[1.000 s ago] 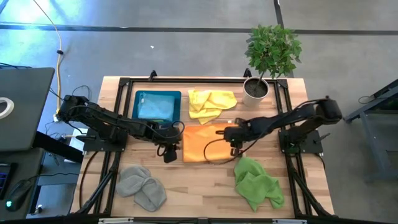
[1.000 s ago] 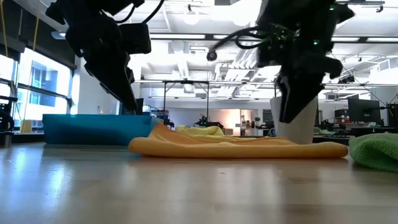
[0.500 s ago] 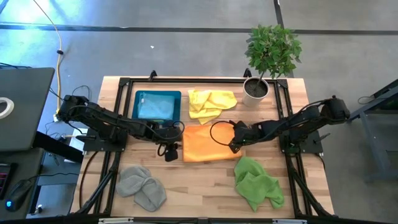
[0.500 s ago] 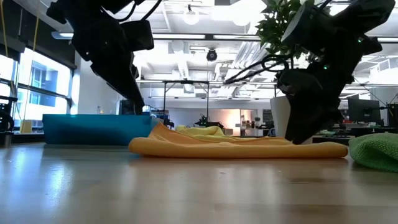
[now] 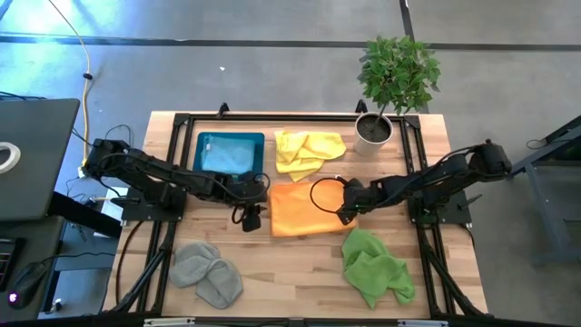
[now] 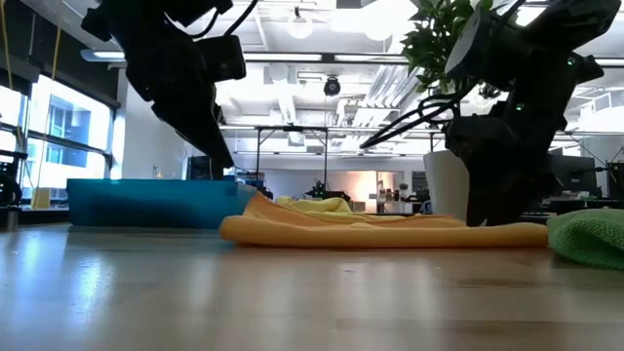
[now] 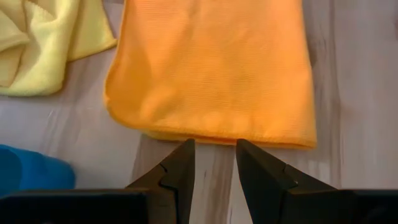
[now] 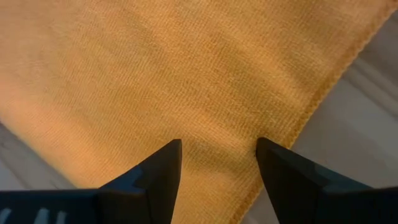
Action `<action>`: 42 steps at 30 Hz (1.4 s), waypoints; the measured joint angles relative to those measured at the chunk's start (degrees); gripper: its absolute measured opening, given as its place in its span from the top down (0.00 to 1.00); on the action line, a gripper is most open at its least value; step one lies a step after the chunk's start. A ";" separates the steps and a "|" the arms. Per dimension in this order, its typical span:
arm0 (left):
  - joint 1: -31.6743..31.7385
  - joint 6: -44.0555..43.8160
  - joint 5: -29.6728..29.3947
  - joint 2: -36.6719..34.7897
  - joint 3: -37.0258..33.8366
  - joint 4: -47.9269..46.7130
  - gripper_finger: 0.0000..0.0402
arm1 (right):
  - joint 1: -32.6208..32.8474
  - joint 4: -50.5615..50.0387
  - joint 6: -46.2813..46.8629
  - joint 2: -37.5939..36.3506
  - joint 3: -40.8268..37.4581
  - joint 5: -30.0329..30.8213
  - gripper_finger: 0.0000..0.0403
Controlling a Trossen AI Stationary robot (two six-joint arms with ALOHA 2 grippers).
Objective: Fold microfiber towels
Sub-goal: Fold the orange microfiber cloth
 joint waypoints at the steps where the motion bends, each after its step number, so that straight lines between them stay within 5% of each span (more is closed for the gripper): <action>1: 0.19 0.01 0.00 0.00 0.00 0.01 0.74 | 0.00 -0.24 -0.14 -0.27 0.00 0.08 0.49; 12: 1.99 1.55 0.00 0.00 0.00 0.10 0.74 | 0.00 -8.83 3.71 -6.50 -0.02 9.72 0.49; 32: 2.01 2.62 -0.05 0.00 0.00 0.05 0.74 | 1.63 3.38 7.41 5.58 0.09 12.15 0.50; 36: 2.01 2.62 -1.31 0.00 0.00 0.04 0.74 | 2.66 4.39 9.16 7.76 0.28 15.25 0.57; 42: 1.99 2.80 -2.43 0.00 0.00 0.04 0.74 | 4.31 4.92 11.19 9.15 0.18 18.40 0.82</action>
